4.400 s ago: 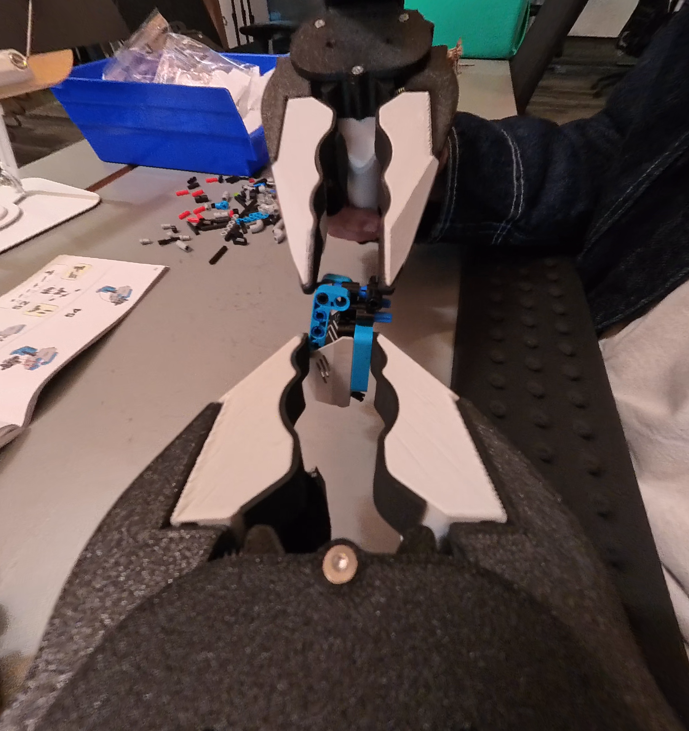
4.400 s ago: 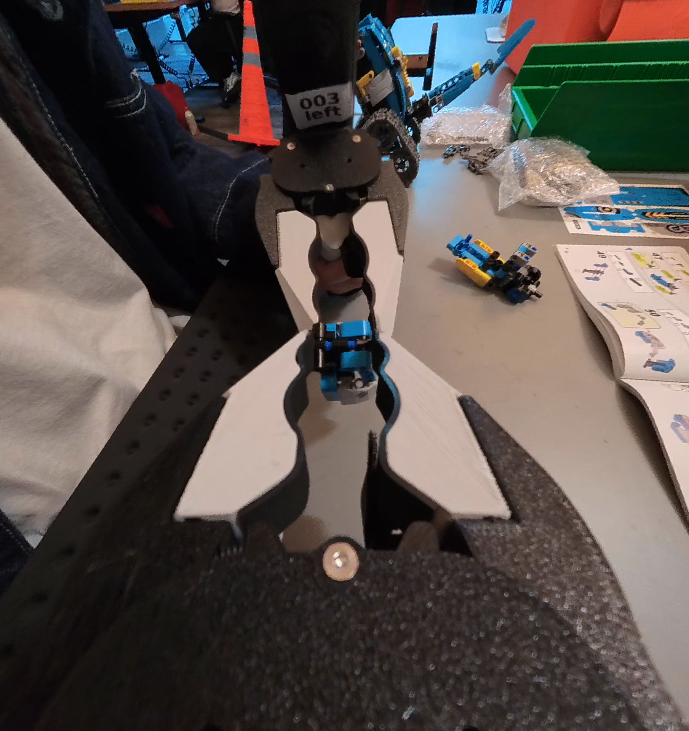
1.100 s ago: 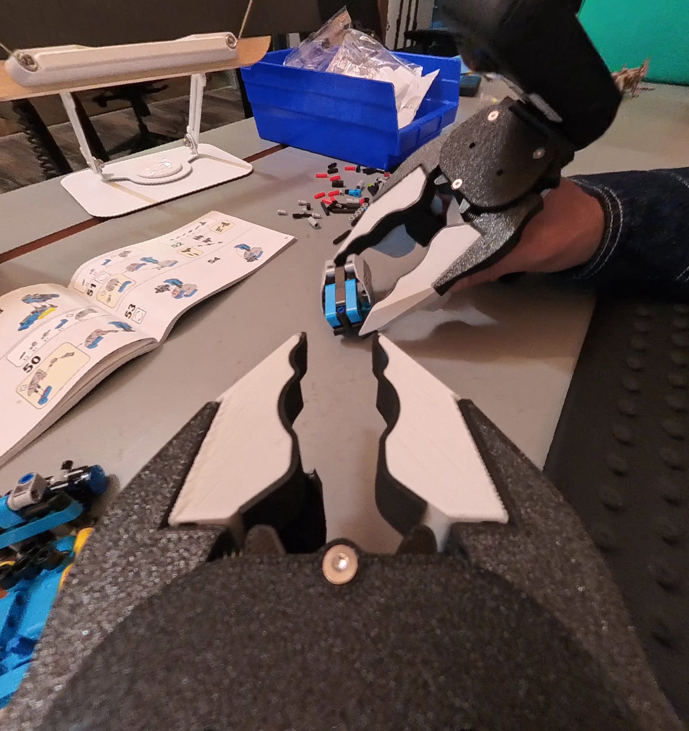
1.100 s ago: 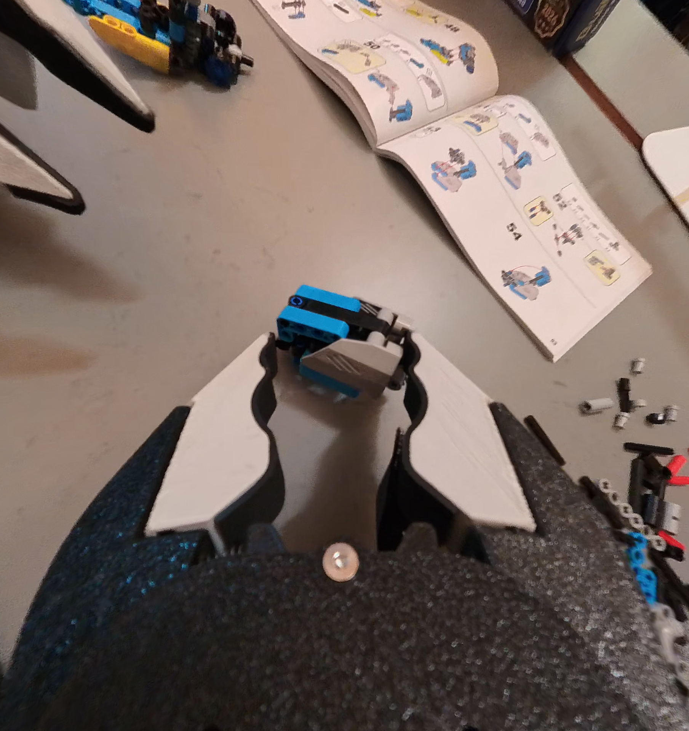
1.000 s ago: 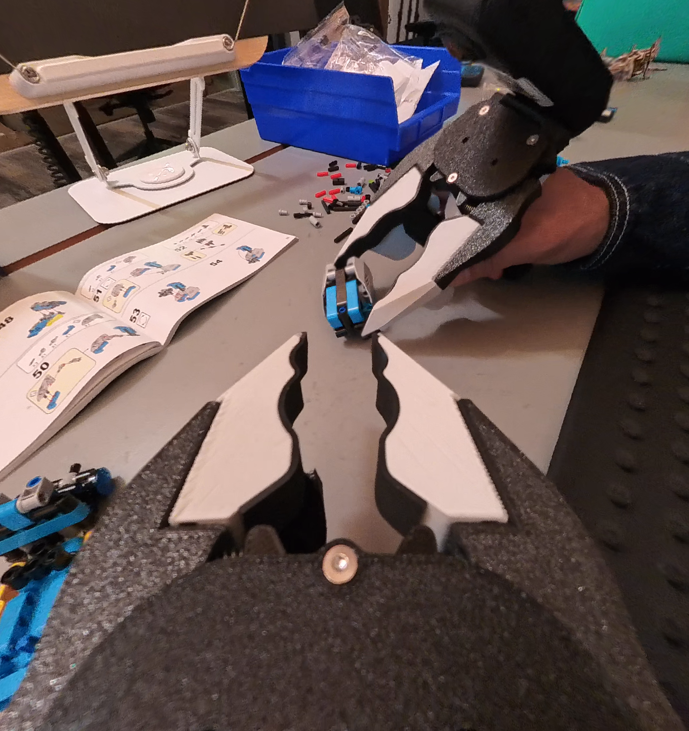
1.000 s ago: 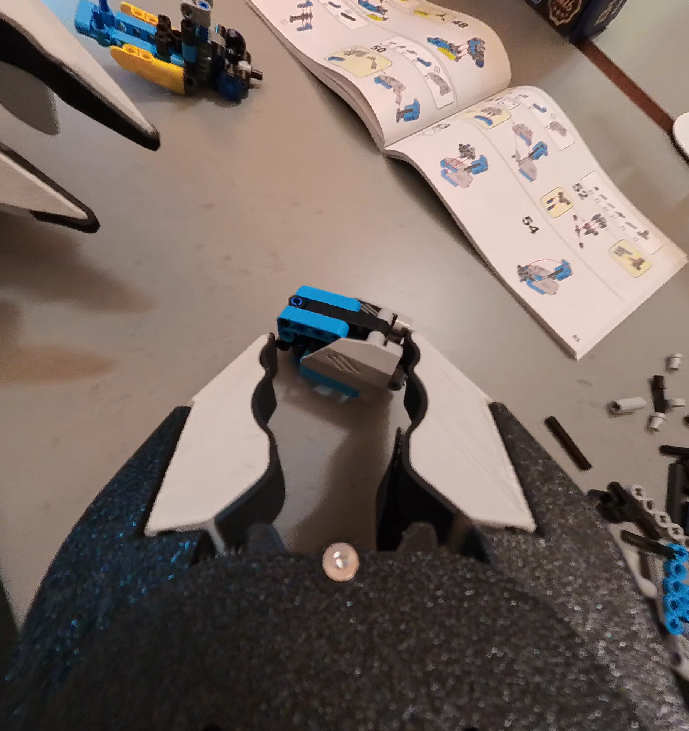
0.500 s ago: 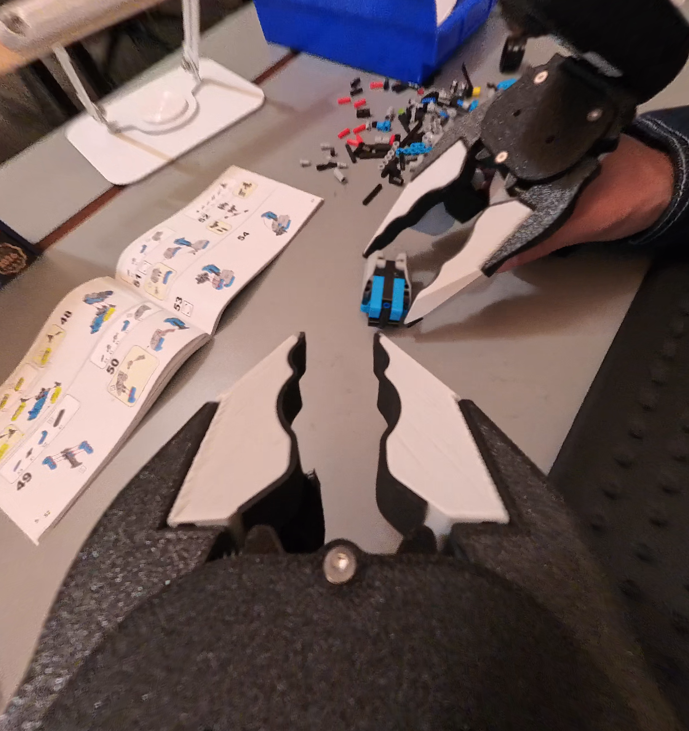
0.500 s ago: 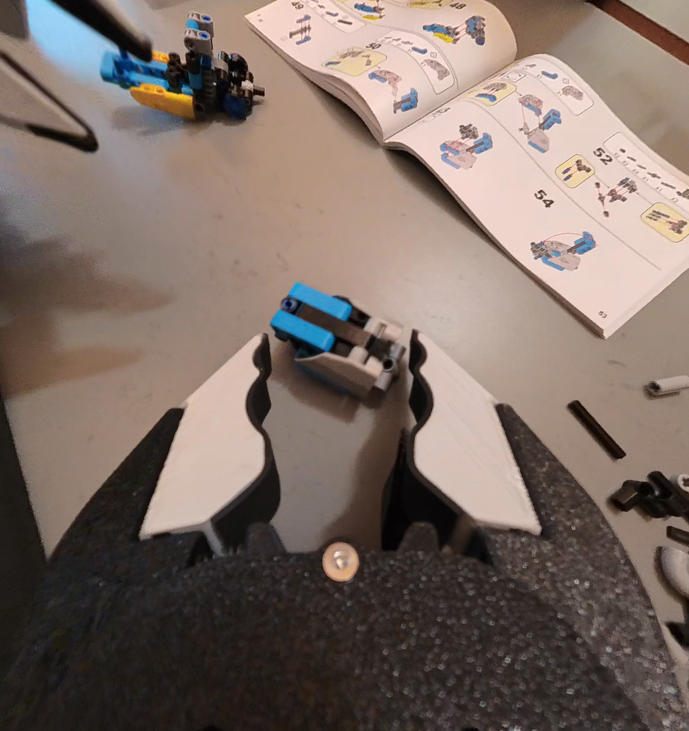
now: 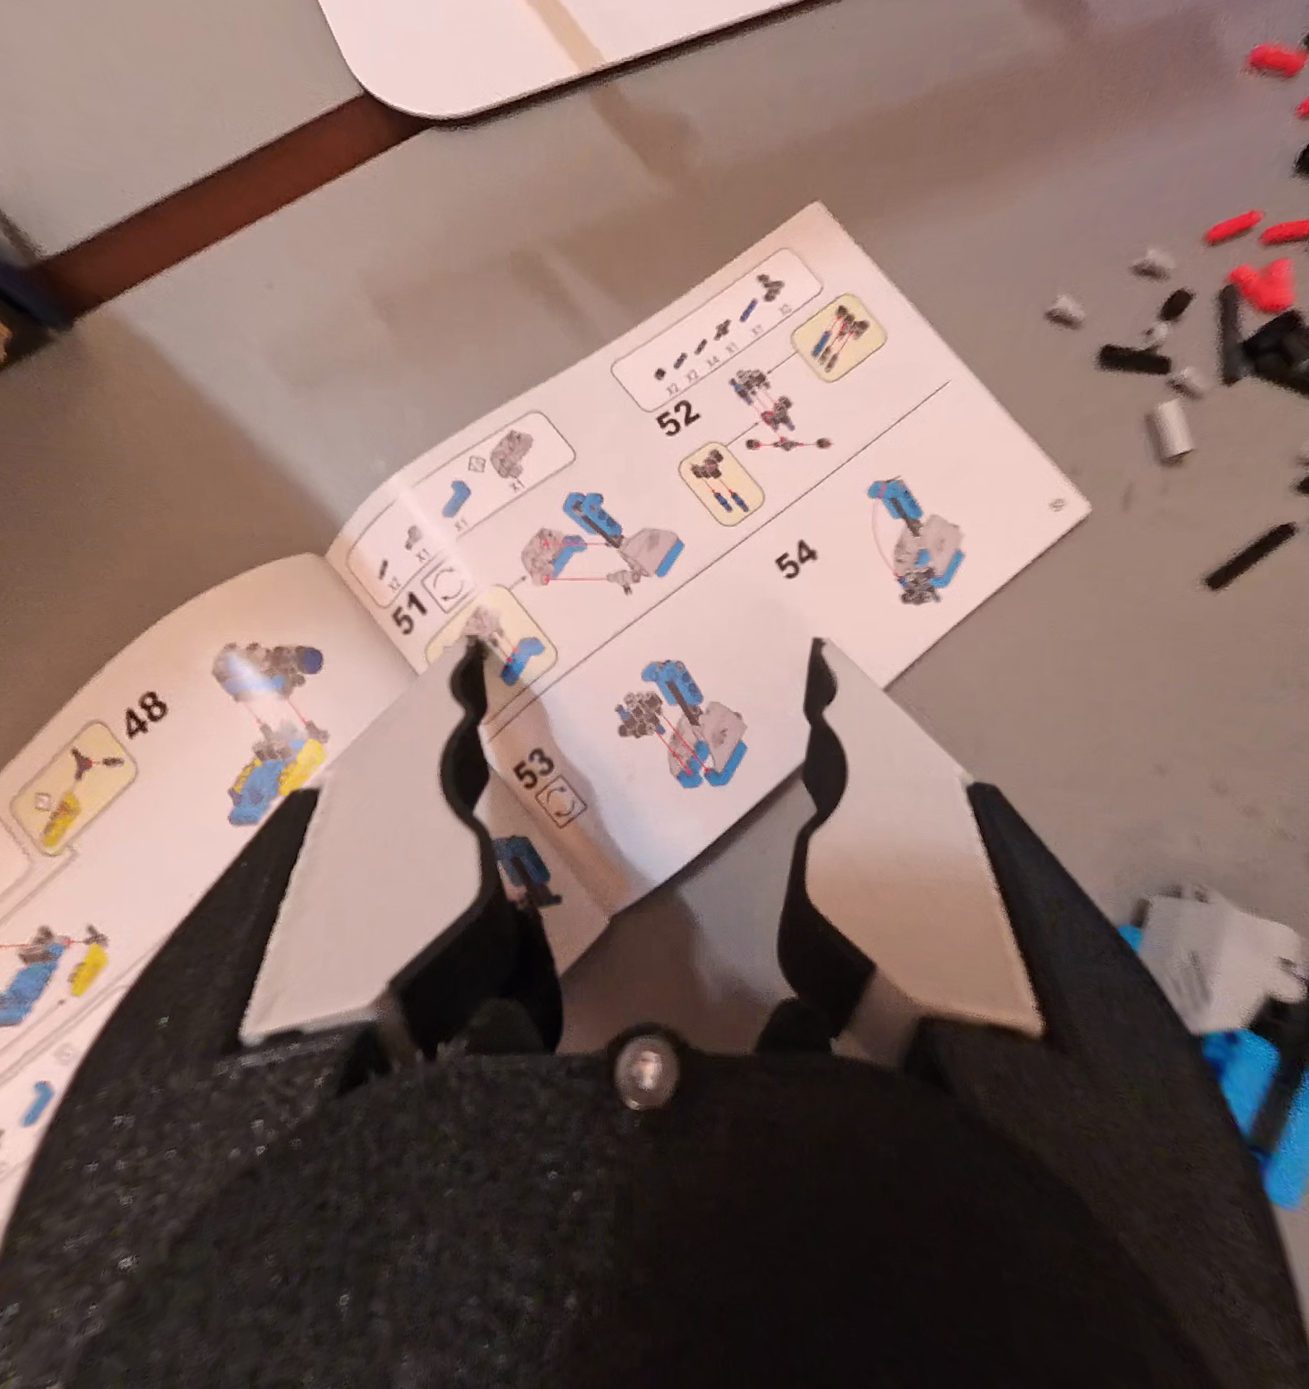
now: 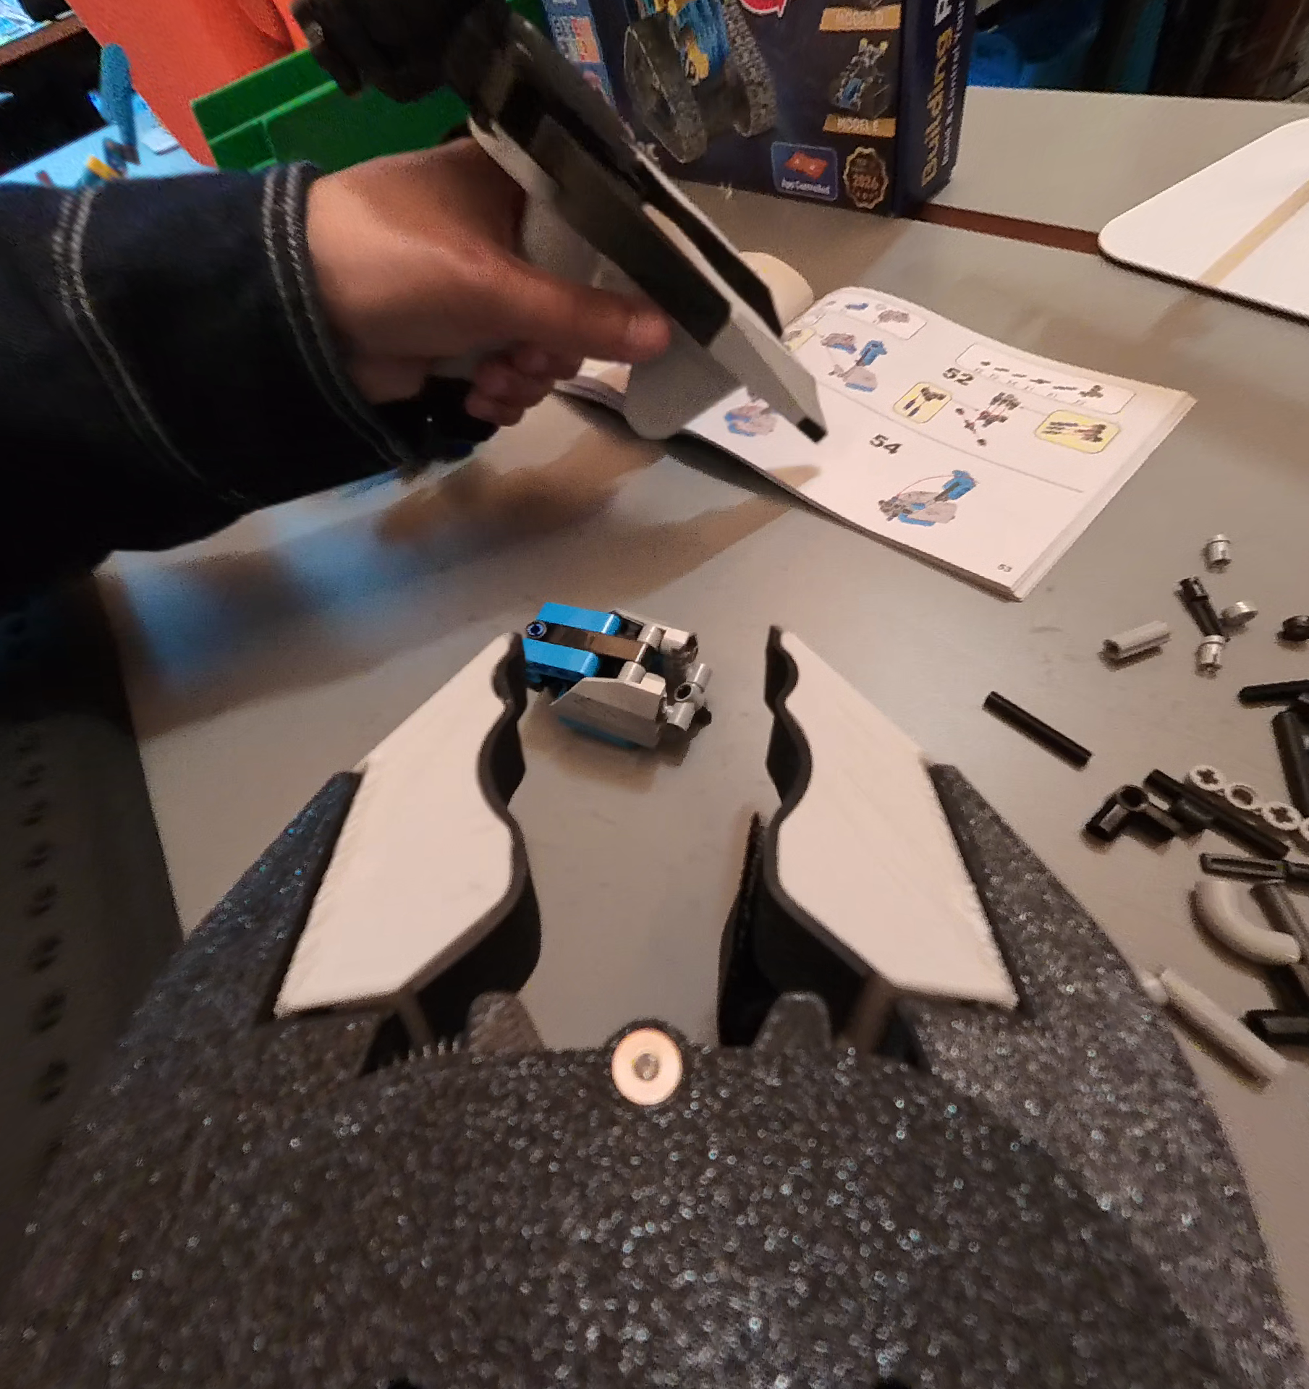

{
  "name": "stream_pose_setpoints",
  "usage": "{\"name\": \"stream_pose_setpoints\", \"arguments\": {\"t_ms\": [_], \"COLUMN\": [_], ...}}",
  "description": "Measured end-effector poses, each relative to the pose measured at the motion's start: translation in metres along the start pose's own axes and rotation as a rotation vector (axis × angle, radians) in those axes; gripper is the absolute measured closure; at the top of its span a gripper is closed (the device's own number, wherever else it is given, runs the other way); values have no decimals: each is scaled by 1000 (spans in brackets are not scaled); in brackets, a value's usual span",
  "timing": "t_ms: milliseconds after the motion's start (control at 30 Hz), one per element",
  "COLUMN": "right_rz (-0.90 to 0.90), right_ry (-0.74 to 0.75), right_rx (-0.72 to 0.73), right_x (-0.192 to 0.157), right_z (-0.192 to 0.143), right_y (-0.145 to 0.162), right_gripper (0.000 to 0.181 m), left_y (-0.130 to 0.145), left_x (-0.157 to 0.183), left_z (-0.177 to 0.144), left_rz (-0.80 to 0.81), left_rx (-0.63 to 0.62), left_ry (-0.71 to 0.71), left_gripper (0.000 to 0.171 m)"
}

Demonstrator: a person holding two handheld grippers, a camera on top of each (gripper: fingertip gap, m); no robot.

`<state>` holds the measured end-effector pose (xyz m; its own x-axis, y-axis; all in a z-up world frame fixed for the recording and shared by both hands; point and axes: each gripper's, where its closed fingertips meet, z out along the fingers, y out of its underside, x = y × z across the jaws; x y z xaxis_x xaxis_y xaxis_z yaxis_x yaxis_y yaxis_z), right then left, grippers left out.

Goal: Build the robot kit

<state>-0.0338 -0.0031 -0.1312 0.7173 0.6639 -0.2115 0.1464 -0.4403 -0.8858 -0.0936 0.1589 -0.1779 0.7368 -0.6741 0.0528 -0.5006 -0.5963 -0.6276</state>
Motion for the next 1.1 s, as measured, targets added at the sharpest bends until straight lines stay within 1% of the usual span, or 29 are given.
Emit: {"name": "stream_pose_setpoints", "arguments": {"t_ms": [167,367,433,500,567,600,667,767,833,900,933,1000,1100], "right_rz": [-8,2,-35,-101,-92,-62,-27,16,-17,-73,-87,-116,-137], "right_ry": [-26,-16,8,71,120,94,46,7,34,92,108,140,163], "right_rx": [-13,-57,-74,-150,-208,-224,-279,-303,-327,-392,-422,-435,-459], "right_x": [-4,2,12,37,64,69,75,74,78,85,86,88,87], "right_z": [3,9,15,23,32,39,55,69,74,77,78,80,82], "right_y": [2,9,6,4,-4,-7,-9,-13,-12,-3,3,6,8], "right_gripper": [118,117,113,104,103,103,95,94,94,94,97,100,99], "left_y": [3,4,4,3,8,13,22,28,29,28,28,29,29], "left_x": [-9,-26,-26,-23,-15,-14,-9,6,7,7,8,9,9], "left_z": [3,-5,-7,-11,-15,-18,-24,-27,-25,-26,-26,-26,-25], "left_rz": [139,122,111,123,120,103,53,-40,-60,-64,-59,-51,-46], "left_rx": [1,-1,4,9,-25,-46,-63,-41,-30,-26,-27,-24,-17], "left_ry": [-94,-111,-94,-70,-21,-3,60,193,209,224,231,236,231], "left_gripper": [84,86,88,95,97,97,97,95,97,96,95,93,92]}}
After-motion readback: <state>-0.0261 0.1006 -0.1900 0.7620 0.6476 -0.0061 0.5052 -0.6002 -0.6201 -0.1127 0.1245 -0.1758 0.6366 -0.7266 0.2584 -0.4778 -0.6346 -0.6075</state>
